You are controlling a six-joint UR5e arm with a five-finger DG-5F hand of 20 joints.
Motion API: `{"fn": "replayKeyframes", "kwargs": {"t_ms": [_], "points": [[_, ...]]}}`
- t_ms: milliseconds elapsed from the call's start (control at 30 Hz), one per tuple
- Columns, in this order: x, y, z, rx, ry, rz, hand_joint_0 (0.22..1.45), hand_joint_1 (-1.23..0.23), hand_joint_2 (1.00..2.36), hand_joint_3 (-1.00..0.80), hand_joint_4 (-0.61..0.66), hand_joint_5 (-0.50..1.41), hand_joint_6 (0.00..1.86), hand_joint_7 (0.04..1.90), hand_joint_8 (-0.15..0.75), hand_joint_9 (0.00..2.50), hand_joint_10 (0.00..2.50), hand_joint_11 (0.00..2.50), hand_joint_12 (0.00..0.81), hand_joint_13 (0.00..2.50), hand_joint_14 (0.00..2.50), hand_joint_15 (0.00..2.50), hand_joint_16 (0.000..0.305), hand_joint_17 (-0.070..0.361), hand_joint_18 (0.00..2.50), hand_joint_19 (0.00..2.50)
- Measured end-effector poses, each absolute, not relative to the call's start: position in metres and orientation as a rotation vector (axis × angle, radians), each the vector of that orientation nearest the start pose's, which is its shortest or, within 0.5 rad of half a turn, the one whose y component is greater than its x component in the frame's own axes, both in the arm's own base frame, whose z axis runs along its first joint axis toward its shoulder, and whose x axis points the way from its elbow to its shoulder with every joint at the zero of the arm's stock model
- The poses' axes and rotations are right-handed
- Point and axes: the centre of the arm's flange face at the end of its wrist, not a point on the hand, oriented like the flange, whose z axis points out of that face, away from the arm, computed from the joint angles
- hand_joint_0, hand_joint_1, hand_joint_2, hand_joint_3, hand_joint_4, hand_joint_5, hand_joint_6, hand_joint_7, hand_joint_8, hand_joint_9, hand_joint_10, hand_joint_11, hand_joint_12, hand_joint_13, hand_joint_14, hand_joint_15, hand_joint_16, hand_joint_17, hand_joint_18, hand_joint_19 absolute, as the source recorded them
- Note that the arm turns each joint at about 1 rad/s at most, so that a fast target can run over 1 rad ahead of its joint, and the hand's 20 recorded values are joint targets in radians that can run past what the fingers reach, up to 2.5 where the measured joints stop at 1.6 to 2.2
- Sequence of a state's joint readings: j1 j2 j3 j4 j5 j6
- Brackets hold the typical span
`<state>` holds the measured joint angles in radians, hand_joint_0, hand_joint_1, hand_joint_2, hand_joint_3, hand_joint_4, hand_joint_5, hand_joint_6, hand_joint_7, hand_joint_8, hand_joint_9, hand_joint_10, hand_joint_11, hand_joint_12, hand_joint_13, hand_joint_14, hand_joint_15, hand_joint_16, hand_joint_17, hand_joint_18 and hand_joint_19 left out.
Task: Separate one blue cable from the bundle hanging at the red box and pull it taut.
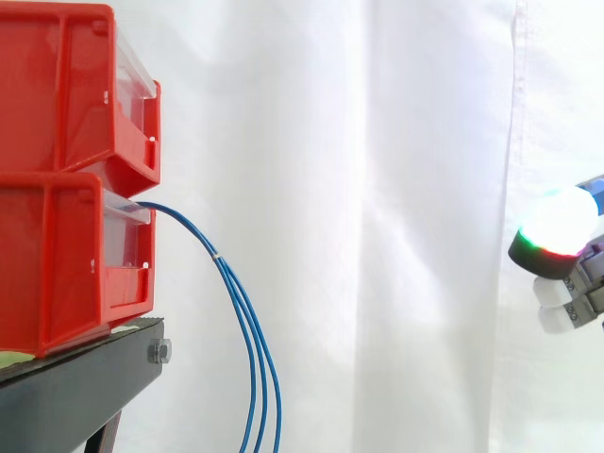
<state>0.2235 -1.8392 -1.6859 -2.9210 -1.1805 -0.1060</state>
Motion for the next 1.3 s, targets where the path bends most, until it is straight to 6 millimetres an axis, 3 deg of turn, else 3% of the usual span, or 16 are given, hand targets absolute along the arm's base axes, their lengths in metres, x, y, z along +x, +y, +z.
{"fn": "replayKeyframes", "kwargs": {"t_ms": [333, 700, 900, 1300], "points": [[0.575, -0.045, 0.310, 1.263, 1.292, 0.852, 0.56, -0.53, 1.00, -0.50, 0.22, -0.22, 0.50, 0.76, 0.259, 0.40, 0.00, 0.09, 0.286, 0.21, 0.00, 0.00, 0.039, 0.089, 0.32, 0.26], [0.584, -0.055, 0.290, 1.225, 1.266, 0.678, 0.56, -0.53, 1.00, -0.50, 0.22, -0.22, 0.50, 0.76, 0.263, 0.41, 0.00, 0.09, 0.282, 0.20, 0.00, 0.00, 0.039, 0.087, 0.32, 0.26], [0.601, -0.056, 0.264, 1.224, 1.274, 0.626, 0.56, -0.53, 1.00, -0.50, 0.22, -0.22, 0.50, 0.76, 0.263, 0.41, 0.00, 0.10, 0.282, 0.20, 0.00, 0.00, 0.038, 0.087, 0.32, 0.26], [0.645, -0.063, 0.240, 1.257, 1.232, 0.509, 0.56, -0.53, 1.00, -0.50, 0.23, -0.22, 0.50, 0.76, 0.267, 0.42, 0.00, 0.10, 0.281, 0.21, 0.00, 0.00, 0.038, 0.086, 0.32, 0.25]]}}
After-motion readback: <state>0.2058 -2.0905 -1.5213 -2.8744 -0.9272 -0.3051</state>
